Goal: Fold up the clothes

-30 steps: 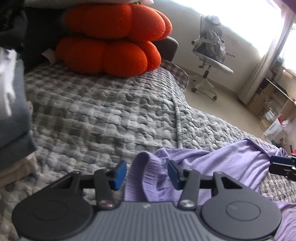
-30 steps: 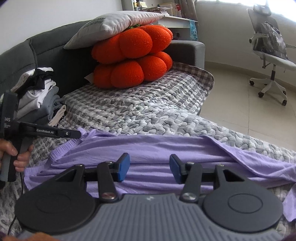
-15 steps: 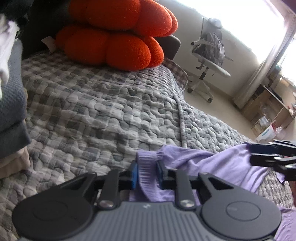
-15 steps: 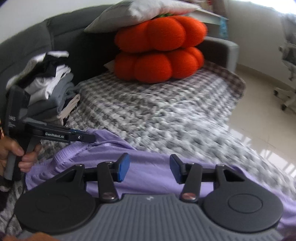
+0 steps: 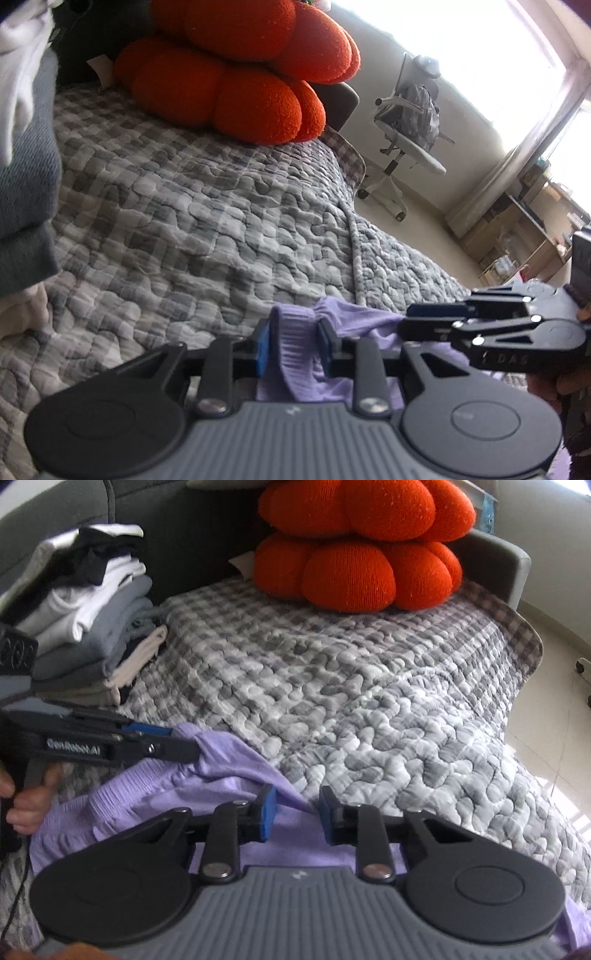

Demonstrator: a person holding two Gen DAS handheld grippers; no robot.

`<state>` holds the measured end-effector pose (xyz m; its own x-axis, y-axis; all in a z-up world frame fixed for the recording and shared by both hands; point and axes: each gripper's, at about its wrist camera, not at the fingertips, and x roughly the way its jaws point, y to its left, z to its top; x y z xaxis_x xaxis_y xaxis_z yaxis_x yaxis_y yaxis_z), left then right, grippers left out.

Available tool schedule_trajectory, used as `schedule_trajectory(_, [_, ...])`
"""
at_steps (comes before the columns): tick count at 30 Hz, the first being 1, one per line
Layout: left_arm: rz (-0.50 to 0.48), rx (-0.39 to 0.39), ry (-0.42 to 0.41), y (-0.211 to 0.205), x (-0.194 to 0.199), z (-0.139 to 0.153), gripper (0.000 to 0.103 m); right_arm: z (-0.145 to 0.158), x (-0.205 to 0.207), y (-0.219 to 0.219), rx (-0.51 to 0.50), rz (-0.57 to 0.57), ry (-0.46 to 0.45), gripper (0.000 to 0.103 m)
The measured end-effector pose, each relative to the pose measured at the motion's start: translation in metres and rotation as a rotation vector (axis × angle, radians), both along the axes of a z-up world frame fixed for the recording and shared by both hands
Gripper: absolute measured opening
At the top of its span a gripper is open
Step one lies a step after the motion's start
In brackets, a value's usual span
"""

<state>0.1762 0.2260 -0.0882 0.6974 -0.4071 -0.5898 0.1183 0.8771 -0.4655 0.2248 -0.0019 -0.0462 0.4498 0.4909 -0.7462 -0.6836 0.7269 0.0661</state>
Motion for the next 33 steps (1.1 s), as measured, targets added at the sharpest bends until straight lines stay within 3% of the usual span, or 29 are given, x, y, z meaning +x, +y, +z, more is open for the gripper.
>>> schedule_trajectory(8, [0.004, -0.011, -0.004, -0.001, 0.003, -0.004, 0.025, -0.004, -0.004, 0.006, -0.028, -0.019, -0.004, 0.009])
schedule_trajectory(11, [0.011, 0.003, -0.012, -0.002, 0.003, -0.004, 0.021, -0.004, -0.010, 0.013, -0.056, -0.026, -0.051, 0.003])
schedule_trajectory(21, [0.075, 0.050, -0.063, -0.002, -0.001, 0.004, 0.018, 0.002, -0.010, 0.028, -0.097, -0.066, -0.227, 0.000])
schedule_trajectory(22, [0.085, 0.055, -0.069, -0.001, -0.001, 0.005, 0.016, 0.002, -0.008, 0.029, -0.099, -0.067, -0.241, 0.000])
schedule_trajectory(23, [0.092, 0.054, -0.075, 0.000, -0.002, 0.006, 0.002, 0.002, -0.007, 0.031, -0.098, -0.068, -0.250, 0.000])
schedule_trajectory(33, [0.139, 0.124, -0.091, -0.002, -0.002, 0.006, 0.003, -0.005, 0.008, 0.049, -0.094, -0.076, -0.311, 0.000])
